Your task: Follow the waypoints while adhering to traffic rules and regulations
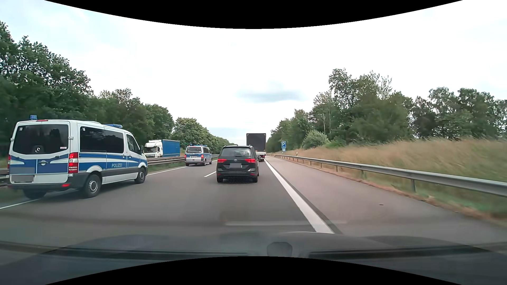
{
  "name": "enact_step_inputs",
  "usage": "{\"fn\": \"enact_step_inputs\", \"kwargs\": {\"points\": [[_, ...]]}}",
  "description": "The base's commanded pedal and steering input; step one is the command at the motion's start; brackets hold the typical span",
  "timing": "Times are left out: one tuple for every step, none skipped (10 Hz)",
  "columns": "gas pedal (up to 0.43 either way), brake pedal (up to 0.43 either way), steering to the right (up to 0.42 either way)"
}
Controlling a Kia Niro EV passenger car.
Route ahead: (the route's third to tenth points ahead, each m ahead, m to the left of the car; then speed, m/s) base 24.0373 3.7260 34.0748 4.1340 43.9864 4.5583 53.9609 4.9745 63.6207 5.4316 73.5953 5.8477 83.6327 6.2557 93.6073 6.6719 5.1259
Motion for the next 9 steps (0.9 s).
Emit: {"fn": "enact_step_inputs", "kwargs": {"points": [[0.087, 0.0, -0.004], [0.087, 0.0, -0.004], [0.087, 0.0, -0.004], [0.087, 0.0, -0.004], [0.087, 0.0, -0.003], [0.087, 0.0, -0.004], [0.087, 0.0, -0.004], [0.087, 0.0, -0.004], [0.087, 0.0, -0.004]]}}
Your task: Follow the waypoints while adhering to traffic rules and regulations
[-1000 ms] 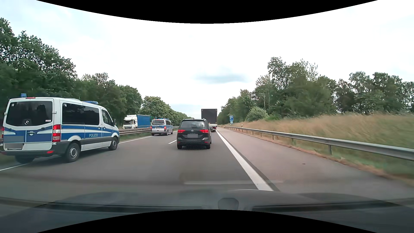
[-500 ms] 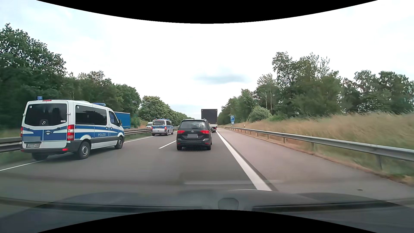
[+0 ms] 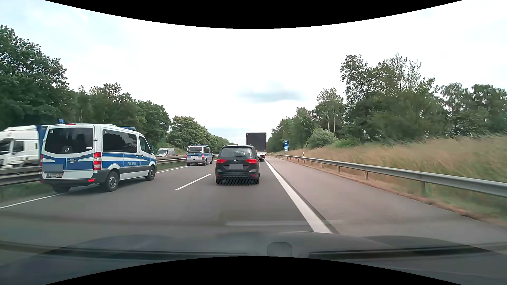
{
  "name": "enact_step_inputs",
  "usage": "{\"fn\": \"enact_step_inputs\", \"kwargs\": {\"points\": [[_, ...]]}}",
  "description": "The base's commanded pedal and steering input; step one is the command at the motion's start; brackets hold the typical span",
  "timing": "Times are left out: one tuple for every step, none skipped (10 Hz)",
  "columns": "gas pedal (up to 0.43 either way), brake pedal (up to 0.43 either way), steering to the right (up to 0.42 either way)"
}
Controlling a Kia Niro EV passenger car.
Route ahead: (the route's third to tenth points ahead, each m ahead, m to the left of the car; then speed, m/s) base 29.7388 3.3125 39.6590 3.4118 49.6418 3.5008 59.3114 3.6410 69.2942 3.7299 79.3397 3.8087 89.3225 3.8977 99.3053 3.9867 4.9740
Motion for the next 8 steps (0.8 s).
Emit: {"fn": "enact_step_inputs", "kwargs": {"points": [[0.087, 0.0, -0.004], [0.087, 0.0, -0.003], [0.087, 0.0, -0.004], [0.087, 0.0, -0.003], [0.087, 0.0, -0.003], [0.087, 0.0, -0.003], [0.087, 0.0, -0.003], [0.087, 0.0, -0.004]]}}
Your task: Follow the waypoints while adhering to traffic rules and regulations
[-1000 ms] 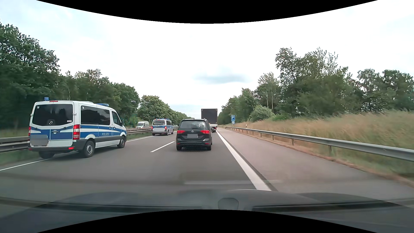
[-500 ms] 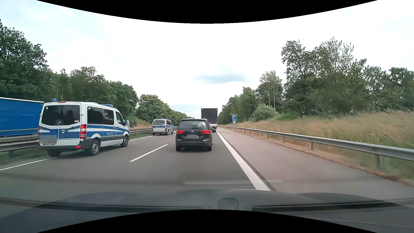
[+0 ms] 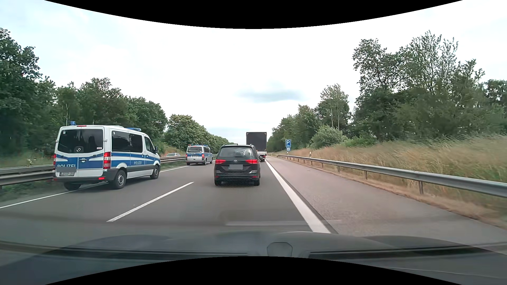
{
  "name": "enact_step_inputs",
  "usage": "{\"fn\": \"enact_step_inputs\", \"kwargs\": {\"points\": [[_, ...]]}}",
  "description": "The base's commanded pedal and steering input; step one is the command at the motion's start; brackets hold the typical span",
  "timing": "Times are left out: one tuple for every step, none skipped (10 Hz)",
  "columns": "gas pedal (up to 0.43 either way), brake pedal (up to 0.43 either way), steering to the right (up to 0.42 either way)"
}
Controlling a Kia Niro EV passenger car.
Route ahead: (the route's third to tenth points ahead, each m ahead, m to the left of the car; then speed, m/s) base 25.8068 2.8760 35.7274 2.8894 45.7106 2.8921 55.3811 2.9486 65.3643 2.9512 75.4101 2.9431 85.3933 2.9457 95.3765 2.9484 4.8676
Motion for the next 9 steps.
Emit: {"fn": "enact_step_inputs", "kwargs": {"points": [[0.087, 0.0, -0.004], [0.087, 0.0, -0.004], [0.079, 0.0, -0.005], [0.079, 0.0, -0.006], [0.067, 0.0, -0.006], [0.067, 0.0, -0.006], [0.059, 0.0, -0.006], [0.059, 0.0, -0.006], [0.059, 0.0, -0.006]]}}
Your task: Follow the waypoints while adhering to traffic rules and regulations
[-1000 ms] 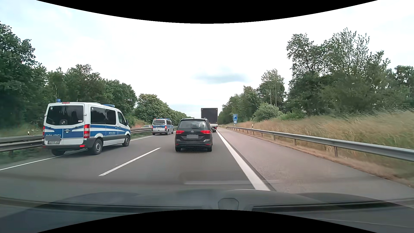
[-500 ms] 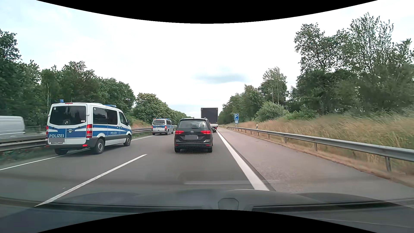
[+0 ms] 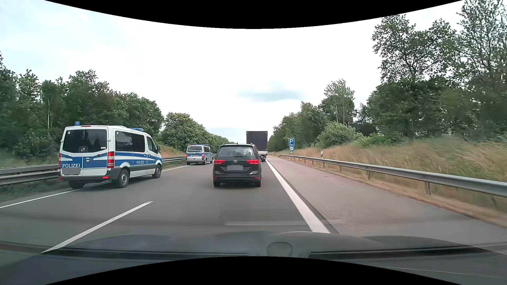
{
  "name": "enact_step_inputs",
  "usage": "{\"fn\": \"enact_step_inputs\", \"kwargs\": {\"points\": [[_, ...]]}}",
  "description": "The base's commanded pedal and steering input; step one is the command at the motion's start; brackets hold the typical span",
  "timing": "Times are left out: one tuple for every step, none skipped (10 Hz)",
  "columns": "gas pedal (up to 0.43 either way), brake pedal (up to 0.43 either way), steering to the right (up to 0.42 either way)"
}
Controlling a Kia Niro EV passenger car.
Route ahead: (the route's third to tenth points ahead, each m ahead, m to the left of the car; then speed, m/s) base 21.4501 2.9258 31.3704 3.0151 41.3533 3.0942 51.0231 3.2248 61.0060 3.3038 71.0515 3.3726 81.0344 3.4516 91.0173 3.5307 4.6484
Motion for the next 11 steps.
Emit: {"fn": "enact_step_inputs", "kwargs": {"points": [[0.059, 0.0, -0.006], [0.059, 0.0, -0.006], [0.047, 0.0, -0.006], [0.047, 0.0, -0.006], [0.047, 0.0, -0.006], [0.047, 0.0, -0.006], [0.047, 0.0, -0.006], [0.047, 0.0, -0.006], [0.047, 0.0, -0.006], [0.047, 0.0, -0.006], [0.047, 0.0, -0.006]]}}
